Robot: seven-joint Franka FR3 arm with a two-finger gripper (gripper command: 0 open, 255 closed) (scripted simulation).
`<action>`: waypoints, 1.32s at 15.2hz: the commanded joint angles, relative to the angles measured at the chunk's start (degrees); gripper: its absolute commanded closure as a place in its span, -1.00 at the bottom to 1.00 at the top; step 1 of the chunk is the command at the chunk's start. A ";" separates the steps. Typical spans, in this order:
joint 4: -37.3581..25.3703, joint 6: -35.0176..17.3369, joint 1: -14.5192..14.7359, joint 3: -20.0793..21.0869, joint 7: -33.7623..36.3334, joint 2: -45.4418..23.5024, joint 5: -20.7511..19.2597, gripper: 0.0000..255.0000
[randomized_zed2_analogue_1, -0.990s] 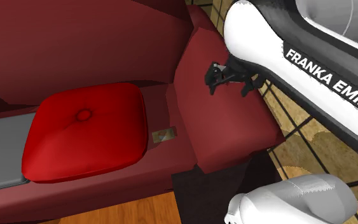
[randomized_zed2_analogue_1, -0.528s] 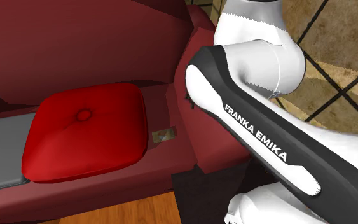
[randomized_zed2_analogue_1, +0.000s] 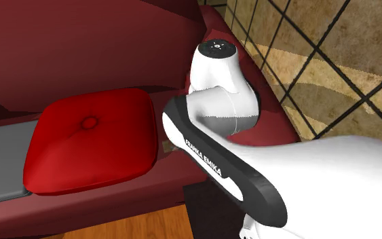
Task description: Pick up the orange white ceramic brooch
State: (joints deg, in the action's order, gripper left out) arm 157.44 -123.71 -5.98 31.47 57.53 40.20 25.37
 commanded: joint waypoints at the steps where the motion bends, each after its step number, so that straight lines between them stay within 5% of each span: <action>1: 0.09 -5.09 -1.67 4.23 5.83 -4.30 1.54 -1.00; 5: -1.74 -14.58 -7.09 13.70 18.34 -14.35 1.65 -1.00; 8: -4.03 -21.83 -14.36 22.31 30.14 -23.38 -2.91 -1.00; 10: -5.85 -26.55 -22.10 29.70 41.24 -30.67 -10.99 -1.00; 11: -6.87 -28.70 -27.53 34.25 49.36 -35.39 -18.75 -1.00; 12: -8.12 -29.95 -32.53 37.49 60.89 -41.75 -31.55 -1.00; 15: -8.44 -31.48 -28.26 31.34 69.55 -47.39 -43.57 -1.00; 20: -9.37 -33.44 -20.56 21.60 78.08 -53.03 -55.32 -1.00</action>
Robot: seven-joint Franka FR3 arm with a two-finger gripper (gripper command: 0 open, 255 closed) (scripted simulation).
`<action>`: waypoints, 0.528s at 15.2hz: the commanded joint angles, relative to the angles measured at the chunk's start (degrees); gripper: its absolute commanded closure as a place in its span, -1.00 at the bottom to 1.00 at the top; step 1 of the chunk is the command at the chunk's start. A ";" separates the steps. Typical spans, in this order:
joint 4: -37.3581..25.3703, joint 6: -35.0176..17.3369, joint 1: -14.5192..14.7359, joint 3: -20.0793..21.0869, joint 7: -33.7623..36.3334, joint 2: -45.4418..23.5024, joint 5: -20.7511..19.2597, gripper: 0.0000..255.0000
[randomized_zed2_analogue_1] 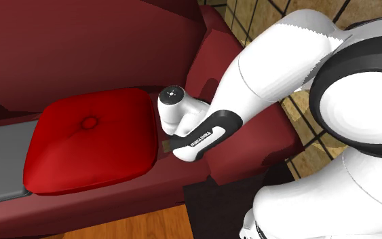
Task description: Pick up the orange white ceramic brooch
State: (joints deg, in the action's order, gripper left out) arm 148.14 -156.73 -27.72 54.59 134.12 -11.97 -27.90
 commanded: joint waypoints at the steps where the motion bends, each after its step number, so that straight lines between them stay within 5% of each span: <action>1: -0.07 -0.43 1.23 -1.56 1.45 -0.85 -2.01 -1.00; 2: -0.07 -0.43 1.23 -1.57 1.45 -0.85 -2.01 -1.00; 3: -0.06 -0.43 1.25 -1.54 1.47 -0.83 -1.99 1.00; 8: -0.12 -0.40 1.31 -1.60 1.53 -0.89 -2.06 1.00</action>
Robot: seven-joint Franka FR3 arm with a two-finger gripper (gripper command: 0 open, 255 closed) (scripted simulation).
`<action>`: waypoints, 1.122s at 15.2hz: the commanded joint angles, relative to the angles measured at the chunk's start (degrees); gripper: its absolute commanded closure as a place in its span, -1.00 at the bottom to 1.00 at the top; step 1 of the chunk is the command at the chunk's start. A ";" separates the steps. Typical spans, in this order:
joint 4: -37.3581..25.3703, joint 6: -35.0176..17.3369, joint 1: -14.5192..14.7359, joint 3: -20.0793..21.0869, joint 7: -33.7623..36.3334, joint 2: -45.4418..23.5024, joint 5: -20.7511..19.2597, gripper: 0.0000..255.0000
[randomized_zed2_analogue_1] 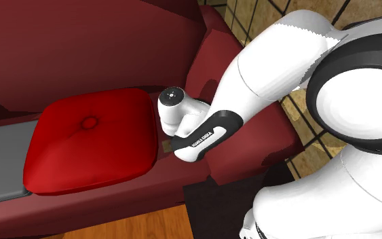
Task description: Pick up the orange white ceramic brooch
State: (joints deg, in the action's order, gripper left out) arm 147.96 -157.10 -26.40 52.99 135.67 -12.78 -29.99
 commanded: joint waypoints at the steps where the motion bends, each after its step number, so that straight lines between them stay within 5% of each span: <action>1: 0.02 -0.03 0.07 -0.08 0.07 -0.14 -0.07 1.00; 5: 0.35 0.34 -1.55 1.91 -1.77 1.09 2.39 1.00; 9: 1.11 2.06 -8.01 10.26 -9.83 6.38 13.51 1.00; 12: 1.36 3.73 -12.09 16.27 -18.76 12.22 25.89 1.00; 14: 1.18 5.53 -11.41 16.82 -25.19 16.73 34.81 1.00; 17: 0.59 8.79 -7.00 13.17 -30.71 21.47 42.40 1.00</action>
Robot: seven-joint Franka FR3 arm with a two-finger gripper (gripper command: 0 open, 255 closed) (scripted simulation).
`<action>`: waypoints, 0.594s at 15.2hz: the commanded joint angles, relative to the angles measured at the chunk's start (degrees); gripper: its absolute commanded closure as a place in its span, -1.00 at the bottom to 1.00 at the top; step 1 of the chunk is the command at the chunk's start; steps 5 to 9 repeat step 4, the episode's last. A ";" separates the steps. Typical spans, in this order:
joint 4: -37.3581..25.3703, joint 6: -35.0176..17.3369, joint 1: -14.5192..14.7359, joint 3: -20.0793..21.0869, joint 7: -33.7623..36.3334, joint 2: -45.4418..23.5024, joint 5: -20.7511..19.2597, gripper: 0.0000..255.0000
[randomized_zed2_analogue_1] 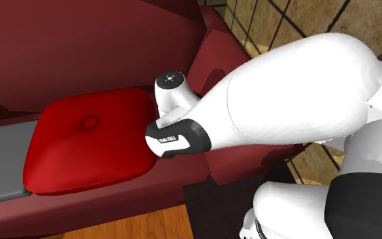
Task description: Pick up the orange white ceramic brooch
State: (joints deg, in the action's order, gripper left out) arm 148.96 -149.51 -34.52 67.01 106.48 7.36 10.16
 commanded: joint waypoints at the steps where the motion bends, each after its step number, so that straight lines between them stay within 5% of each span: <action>1: -0.63 2.32 2.30 -1.95 -2.75 2.62 3.93 1.00; 9: -0.90 3.59 3.59 -3.21 -3.90 3.96 5.48 1.00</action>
